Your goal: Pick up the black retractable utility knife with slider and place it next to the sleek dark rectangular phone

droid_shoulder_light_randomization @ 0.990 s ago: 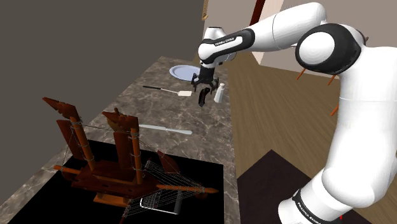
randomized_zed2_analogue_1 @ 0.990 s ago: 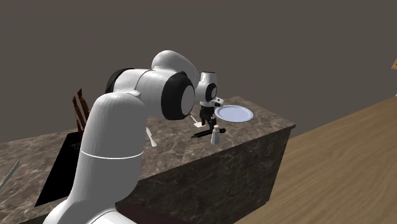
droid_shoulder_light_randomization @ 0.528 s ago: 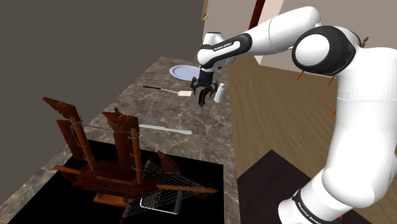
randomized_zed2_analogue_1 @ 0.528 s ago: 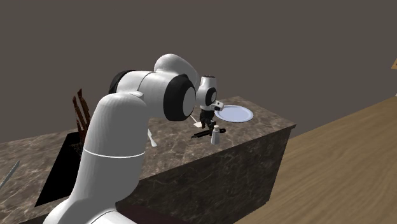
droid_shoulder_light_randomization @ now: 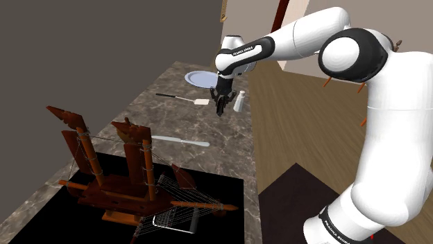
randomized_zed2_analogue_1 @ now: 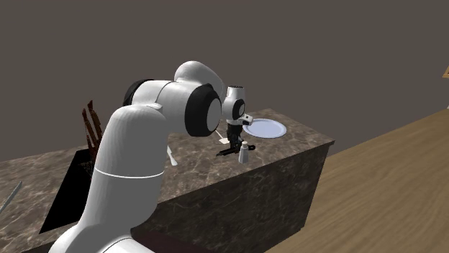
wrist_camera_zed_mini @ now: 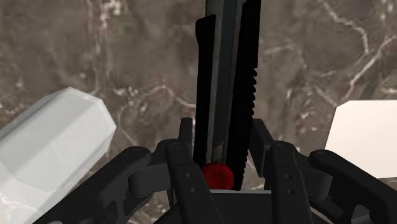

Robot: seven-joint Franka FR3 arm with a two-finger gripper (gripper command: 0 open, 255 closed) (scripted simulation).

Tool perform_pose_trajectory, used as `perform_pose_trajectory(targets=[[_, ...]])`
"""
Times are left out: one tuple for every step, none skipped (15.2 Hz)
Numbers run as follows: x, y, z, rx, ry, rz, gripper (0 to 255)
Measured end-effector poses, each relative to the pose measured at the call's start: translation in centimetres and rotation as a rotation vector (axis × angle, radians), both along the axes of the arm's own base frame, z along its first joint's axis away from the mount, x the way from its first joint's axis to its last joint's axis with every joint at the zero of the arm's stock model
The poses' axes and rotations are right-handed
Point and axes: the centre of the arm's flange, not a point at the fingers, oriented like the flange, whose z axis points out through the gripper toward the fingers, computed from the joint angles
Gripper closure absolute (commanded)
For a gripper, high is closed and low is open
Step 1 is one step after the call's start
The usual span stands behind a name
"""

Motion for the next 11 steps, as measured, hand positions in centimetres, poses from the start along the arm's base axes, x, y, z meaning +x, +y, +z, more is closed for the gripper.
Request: perform_pose_trajectory(targets=[[0.0, 0.0, 0.0, 0.000, 0.000, 0.000, 255], [0.0, 0.0, 0.0, 0.000, 0.000, 0.000, 255], [0.0, 0.0, 0.0, 0.000, 0.000, 0.000, 255], [0.0, 0.0, 0.0, 0.000, 0.000, 0.000, 255], [0.0, 0.0, 0.0, 0.000, 0.000, 0.000, 255], [0.0, 0.0, 0.0, 0.000, 0.000, 0.000, 255], [0.0, 0.0, 0.0, 0.000, 0.000, 0.000, 255], [0.0, 0.0, 0.3, 0.000, 0.000, 0.000, 255], [-0.1, -0.1, 0.7, 0.000, 0.000, 0.000, 255], [-0.1, 0.0, 1.1, 0.000, 0.000, 0.000, 255], [0.0, 0.0, 1.6, 0.000, 0.000, 0.000, 255]])
